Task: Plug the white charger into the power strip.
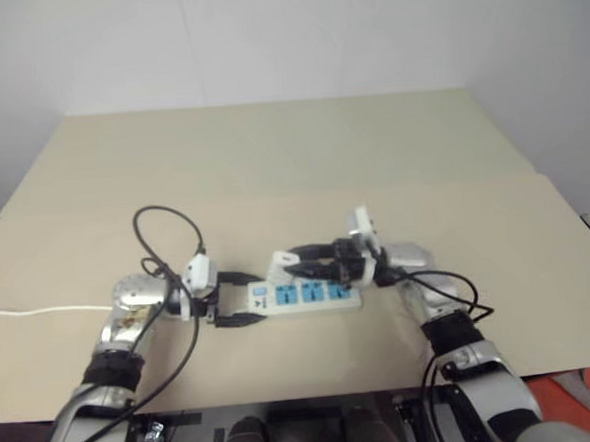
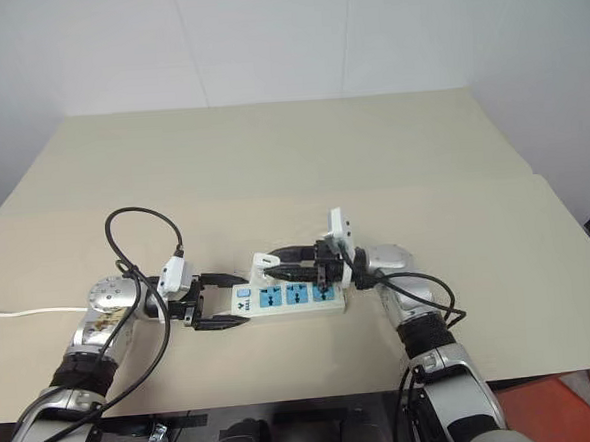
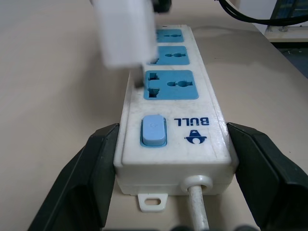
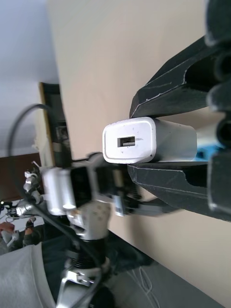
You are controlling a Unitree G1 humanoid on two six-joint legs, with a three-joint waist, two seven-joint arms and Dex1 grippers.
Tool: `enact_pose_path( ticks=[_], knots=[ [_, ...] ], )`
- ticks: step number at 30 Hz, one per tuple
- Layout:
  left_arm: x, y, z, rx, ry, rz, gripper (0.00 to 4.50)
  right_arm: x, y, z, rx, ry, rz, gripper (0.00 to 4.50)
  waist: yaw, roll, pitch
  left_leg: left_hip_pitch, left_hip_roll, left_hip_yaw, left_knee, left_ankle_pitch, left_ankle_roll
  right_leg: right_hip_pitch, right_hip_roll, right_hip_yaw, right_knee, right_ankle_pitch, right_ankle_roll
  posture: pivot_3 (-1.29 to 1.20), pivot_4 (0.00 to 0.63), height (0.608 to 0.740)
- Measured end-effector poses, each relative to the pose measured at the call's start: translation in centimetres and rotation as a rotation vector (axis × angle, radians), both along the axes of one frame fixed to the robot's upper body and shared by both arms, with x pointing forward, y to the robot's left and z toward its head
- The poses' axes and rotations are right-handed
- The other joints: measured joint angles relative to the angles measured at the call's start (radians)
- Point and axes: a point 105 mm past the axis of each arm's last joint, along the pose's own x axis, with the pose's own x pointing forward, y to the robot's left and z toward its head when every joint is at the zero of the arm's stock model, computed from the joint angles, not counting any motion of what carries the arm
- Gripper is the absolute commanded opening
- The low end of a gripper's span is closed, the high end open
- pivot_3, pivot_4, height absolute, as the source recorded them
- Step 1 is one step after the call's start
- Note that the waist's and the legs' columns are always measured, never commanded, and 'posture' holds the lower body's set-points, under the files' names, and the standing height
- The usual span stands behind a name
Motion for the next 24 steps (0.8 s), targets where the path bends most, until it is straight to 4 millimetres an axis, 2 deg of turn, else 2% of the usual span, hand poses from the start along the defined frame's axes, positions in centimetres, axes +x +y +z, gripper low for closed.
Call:
enact_pose_path(
  ticks=[4, 7, 10, 15, 24],
  knots=[
    [0.0, -0.1, 0.0, -0.002, -0.001, -0.004, 3.21, -0.1, -0.4, 1.9, -0.029, -0.055, 0.009, 1.13, 0.001, 0.000, 0.000, 0.000, 0.000, 0.000, 0.000, 0.000, 0.000, 0.000, 0.000, 0.000, 0.000, 0.000, 0.000, 0.00, 0.150, 0.740],
    [0.0, -0.1, 0.0, -0.002, -0.002, -0.006, 3.21, -0.6, -1.1, 2.2, -0.087, -0.090, 0.038, 1.13, 0.001, 0.000, 0.000, -0.001, 0.000, 0.000, 0.000, 0.000, 0.000, 0.000, 0.000, 0.000, -0.001, 0.000, 0.000, 0.00, 0.150, 0.740],
    [-0.1, -0.1, 0.0, -0.001, -0.003, -0.007, 3.21, -1.1, -1.5, 1.9, -0.166, -0.125, 0.063, 1.13, 0.001, 0.000, 0.000, 0.000, 0.000, 0.000, 0.000, 0.000, 0.000, 0.000, 0.000, 0.000, -0.001, 0.000, 0.000, 0.00, 0.150, 0.740],
    [0.0, -0.1, 0.0, -0.002, -0.004, -0.009, 3.21, -1.9, -0.8, 1.3, -0.251, -0.138, 0.106, 1.13, 0.002, 0.000, 0.000, -0.001, 0.000, 0.000, 0.000, 0.000, 0.000, 0.000, 0.000, 0.000, -0.001, 0.000, 0.000, 0.00, 0.150, 0.740],
    [0.0, -0.2, 0.0, -0.002, -0.004, -0.012, 3.21, -2.1, 0.1, 0.3, -0.357, -0.112, 0.114, 1.13, 0.002, 0.000, 0.000, -0.001, 0.000, 0.000, 0.000, 0.000, 0.000, 0.000, 0.000, 0.000, -0.001, 0.000, 0.000, 0.00, 0.150, 0.740]
  ],
)
